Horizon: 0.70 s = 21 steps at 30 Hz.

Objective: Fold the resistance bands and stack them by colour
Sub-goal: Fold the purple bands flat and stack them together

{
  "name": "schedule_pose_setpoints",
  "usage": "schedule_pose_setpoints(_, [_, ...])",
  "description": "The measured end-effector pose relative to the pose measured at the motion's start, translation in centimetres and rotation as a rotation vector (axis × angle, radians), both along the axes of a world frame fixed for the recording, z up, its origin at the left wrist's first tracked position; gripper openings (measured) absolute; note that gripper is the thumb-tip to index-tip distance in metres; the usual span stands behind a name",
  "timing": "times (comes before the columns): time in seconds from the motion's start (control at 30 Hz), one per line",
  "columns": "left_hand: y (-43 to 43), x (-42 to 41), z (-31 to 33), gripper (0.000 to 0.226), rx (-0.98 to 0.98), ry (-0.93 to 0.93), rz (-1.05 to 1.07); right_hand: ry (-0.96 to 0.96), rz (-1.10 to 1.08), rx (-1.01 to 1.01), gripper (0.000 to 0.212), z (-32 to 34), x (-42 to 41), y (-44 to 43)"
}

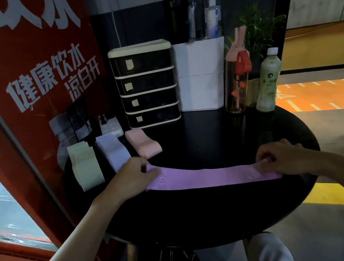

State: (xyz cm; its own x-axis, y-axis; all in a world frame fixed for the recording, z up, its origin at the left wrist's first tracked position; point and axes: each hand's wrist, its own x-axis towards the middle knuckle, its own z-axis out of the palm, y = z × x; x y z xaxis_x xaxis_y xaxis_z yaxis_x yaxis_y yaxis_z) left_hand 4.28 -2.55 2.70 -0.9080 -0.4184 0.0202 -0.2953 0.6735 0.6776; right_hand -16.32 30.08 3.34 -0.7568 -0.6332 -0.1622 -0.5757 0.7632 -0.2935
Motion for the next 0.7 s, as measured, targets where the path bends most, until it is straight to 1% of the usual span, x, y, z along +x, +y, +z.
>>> schedule_pose_setpoints(0.1, [1.2, 0.2, 2.5, 0.026, -0.202, 0.058, -0.054, 0.147, 0.023, 0.141, 0.013, 1.4, 0.6, -1.2])
schedule_pose_setpoints(0.13, [1.9, 0.2, 3.6, 0.027, -0.270, 0.077, -0.095, 0.199, 0.051, 0.133, 0.018, 1.8, 1.0, -1.8])
schedule_pose_setpoints(0.17, [2.6, 0.2, 4.8, 0.026, -0.315, 0.093, -0.143, 0.186, 0.092, 0.025, 0.024, 2.3, 1.4, -2.7])
schedule_pose_setpoints(0.2, [3.2, -0.1, 6.1, 0.024, -0.346, 0.112, -0.187, 0.094, 0.137, -0.161, 0.028, 2.9, 1.9, -3.7])
schedule_pose_setpoints(0.23, [3.7, -0.4, 7.3, 0.024, -0.380, 0.133, -0.221, -0.045, 0.187, -0.371, 0.031, 3.8, 2.8, -4.7])
schedule_pose_setpoints(0.27, [4.2, -0.8, 8.4, 0.023, -0.413, 0.153, -0.244, -0.179, 0.234, -0.537, 0.033, 4.8, 3.8, -5.8])
schedule_pose_setpoints(0.3, [4.6, -1.1, 9.6, 0.024, -0.437, 0.174, -0.263, -0.275, 0.272, -0.634, 0.035, 5.8, 4.7, -6.8])
schedule_pose_setpoints(0.37, [5.4, -1.6, 11.6, 0.026, -0.455, 0.200, -0.298, -0.423, 0.326, -0.723, 0.039, 7.3, 6.1, -8.5])
schedule_pose_setpoints(0.43, [6.1, -1.6, 13.1, 0.023, -0.419, 0.212, -0.317, -0.504, 0.363, -0.790, 0.033, 8.4, 7.0, -9.5])
schedule_pose_setpoints(0.47, [6.3, -1.6, 13.6, 0.023, -0.385, 0.223, -0.318, -0.507, 0.375, -0.813, 0.026, 8.7, 7.3, -9.9])
schedule_pose_setpoints(0.57, [6.5, -1.5, 14.3, 0.021, -0.283, 0.277, -0.301, -0.416, 0.376, -0.859, 0.012, 9.2, 7.6, -10.2])
schedule_pose_setpoints(0.7, [6.5, -1.5, 13.7, 0.015, -0.075, 0.442, -0.211, -0.399, 0.365, -0.951, 0.009, 10.1, 7.6, -10.0])
